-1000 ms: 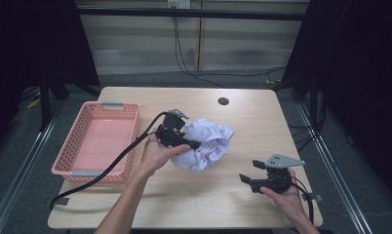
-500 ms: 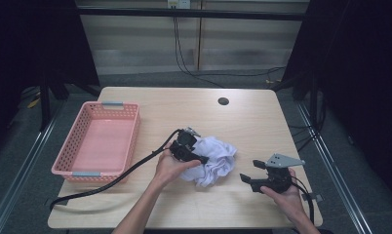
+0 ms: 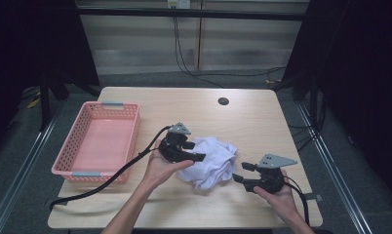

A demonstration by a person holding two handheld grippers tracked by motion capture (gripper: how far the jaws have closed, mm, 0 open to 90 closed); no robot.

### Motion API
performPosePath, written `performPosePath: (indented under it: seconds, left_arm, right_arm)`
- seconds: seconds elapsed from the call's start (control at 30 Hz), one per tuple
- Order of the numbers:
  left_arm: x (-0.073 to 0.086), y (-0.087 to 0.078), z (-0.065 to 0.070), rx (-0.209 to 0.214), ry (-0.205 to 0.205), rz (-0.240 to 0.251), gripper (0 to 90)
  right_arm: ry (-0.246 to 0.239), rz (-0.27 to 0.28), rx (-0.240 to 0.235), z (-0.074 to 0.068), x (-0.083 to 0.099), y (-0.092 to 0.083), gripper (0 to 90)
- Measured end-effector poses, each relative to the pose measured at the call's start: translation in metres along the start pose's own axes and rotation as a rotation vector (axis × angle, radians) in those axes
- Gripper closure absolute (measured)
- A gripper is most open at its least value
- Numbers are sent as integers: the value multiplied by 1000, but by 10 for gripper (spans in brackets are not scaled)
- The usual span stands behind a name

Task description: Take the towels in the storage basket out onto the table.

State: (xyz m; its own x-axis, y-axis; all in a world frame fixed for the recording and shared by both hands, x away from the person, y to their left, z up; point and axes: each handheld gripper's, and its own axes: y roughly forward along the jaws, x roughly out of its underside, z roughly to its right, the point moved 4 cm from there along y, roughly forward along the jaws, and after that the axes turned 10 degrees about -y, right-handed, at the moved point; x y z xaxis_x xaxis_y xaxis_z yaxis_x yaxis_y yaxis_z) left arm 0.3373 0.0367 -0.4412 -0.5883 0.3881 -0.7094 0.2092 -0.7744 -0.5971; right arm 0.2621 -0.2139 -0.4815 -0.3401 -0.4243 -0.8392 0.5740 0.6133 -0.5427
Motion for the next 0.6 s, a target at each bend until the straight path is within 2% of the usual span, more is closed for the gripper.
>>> performPosePath:
  seconds: [0.03, 0.07, 0.1, 0.17, 0.23, 0.27, 0.37, 0.43, 0.5, 0.6]
  left_arm:
    - [6, -4, 2, -15, 17, -10, 504]
    - [13, -6, 4, -7, 27, -21, 548]
    - [19, -7, 5, 10, 24, -34, 553]
    - [31, -8, 8, 45, 5, -16, 534]
    - [40, -4, 8, 46, -3, 1, 472]
    - [43, 1, 8, 60, -6, -9, 459]
    - [44, 16, 5, 48, 32, -35, 410]
    - [43, 23, 1, 56, 27, -43, 378]
    - [42, 28, 0, 57, 41, -45, 341]
    - [42, 34, -1, 1, 66, -43, 343]
  right_arm:
    - [-8, -6, -3, -1, -2, 3, 421]
    - [-14, -4, -5, -2, -4, 6, 418]
    - [-15, -8, -9, -1, -5, 9, 414]
    - [-23, -26, -13, 0, -6, 17, 400]
    - [-16, -35, -18, 1, -7, 26, 395]
    - [-21, -47, -23, 2, -7, 32, 391]
    - [-39, -75, -8, 4, -8, 47, 361]
    - [-37, -76, -12, 6, -9, 54, 361]
    - [-42, -69, -30, 6, -10, 60, 390]
    - [-47, -82, -45, 5, -9, 67, 481]
